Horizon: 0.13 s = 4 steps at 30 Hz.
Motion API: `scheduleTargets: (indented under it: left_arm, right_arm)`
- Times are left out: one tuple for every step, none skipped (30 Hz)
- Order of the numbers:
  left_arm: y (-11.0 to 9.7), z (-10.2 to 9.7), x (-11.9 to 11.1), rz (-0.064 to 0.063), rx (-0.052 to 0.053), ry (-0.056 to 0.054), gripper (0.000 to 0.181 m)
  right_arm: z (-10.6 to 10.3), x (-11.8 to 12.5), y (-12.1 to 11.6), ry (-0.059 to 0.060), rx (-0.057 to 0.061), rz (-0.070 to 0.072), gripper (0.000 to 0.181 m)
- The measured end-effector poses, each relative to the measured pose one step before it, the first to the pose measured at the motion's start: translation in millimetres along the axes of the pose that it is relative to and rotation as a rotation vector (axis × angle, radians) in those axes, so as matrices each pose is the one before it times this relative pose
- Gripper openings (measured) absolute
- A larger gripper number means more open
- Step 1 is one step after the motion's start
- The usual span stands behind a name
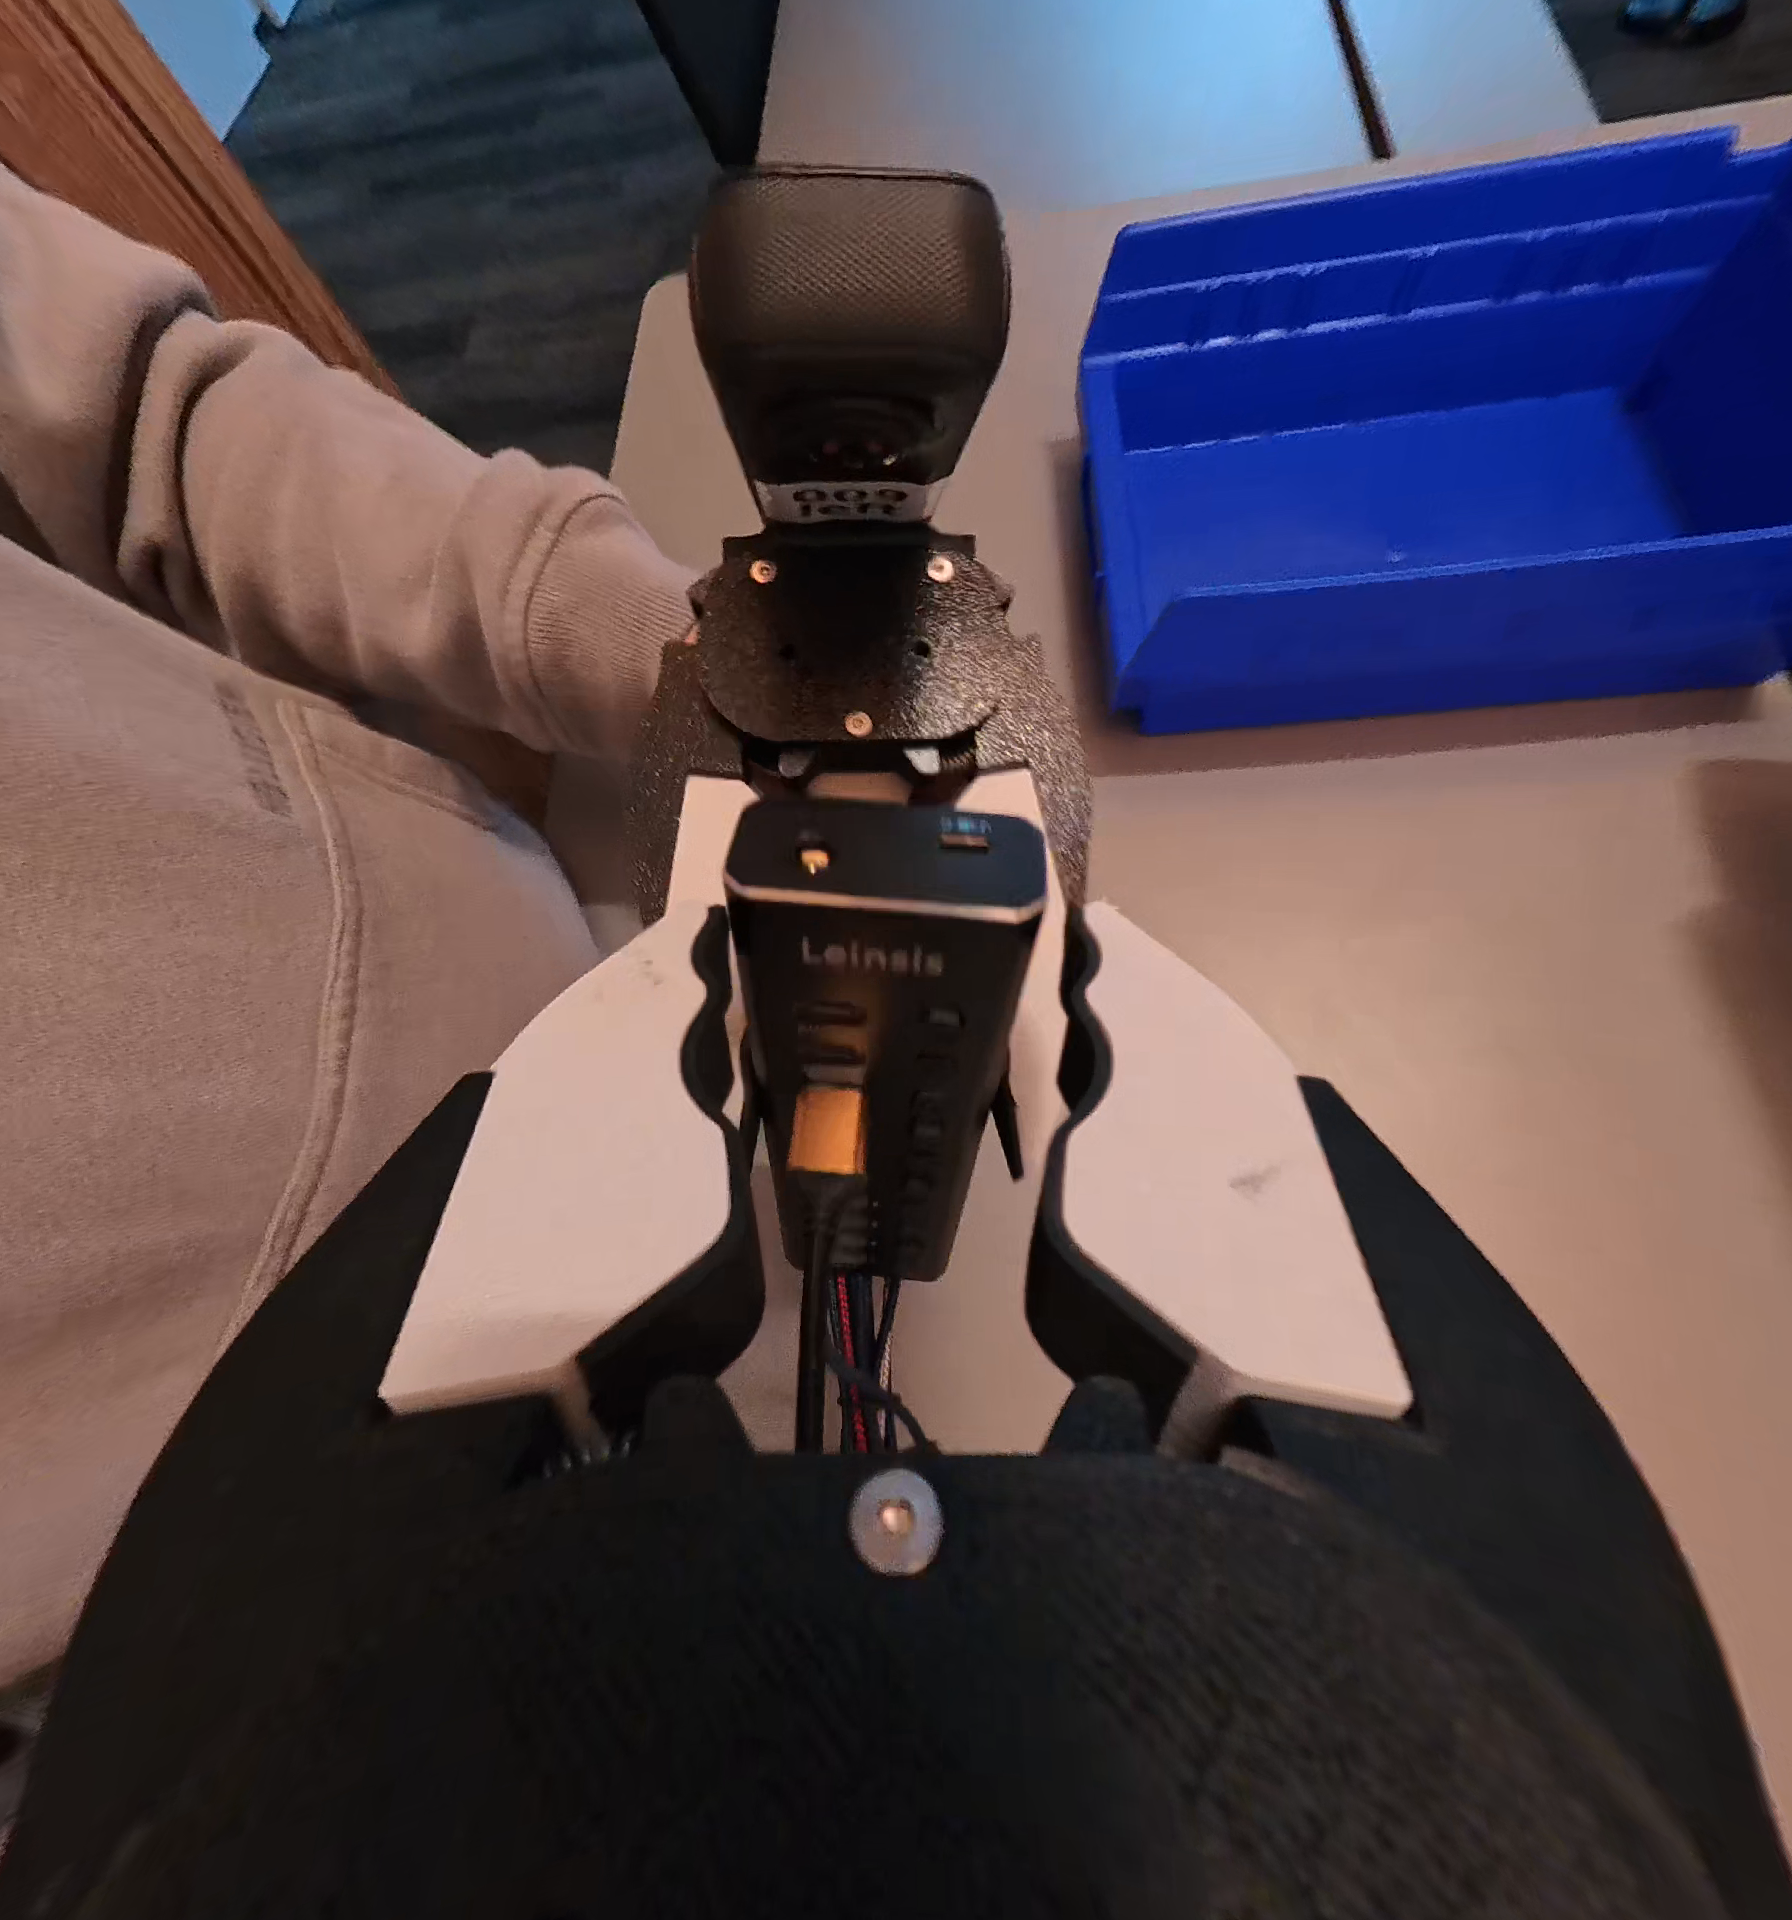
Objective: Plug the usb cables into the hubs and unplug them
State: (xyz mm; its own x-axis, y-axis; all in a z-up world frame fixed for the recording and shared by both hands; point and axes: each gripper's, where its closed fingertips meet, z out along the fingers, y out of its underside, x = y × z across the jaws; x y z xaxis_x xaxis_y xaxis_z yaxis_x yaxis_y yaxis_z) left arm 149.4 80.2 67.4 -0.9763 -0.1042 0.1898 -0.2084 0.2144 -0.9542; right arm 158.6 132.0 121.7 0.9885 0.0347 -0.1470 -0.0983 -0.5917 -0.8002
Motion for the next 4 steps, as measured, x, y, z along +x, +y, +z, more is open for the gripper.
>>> scheduleTargets:
  left_arm:
    - [-0.85,-2.43,-2.58,0.0029,-0.0011,-0.0149,0.062]
    - [0.02,-2.83,-3.11,0.0022,-0.0084,-0.0170,0.062]
    - [0.70,-2.88,-3.59,0.0020,-0.0144,-0.0201,0.062]
    - [0.98,-2.62,-3.45,0.0052,-0.0146,-0.0216,0.062]
  right_arm:
    - [-5.36,2.94,1.82,0.0251,0.0128,-0.0035,0.065]
    - [-6.30,3.09,3.86,0.0267,0.0041,-0.0066,0.067]
    - [-6.64,3.29,5.19,0.0278,0.0009,-0.0087,0.067]
    - [-6.31,2.64,5.97,0.0216,0.0003,-0.0092,0.063]
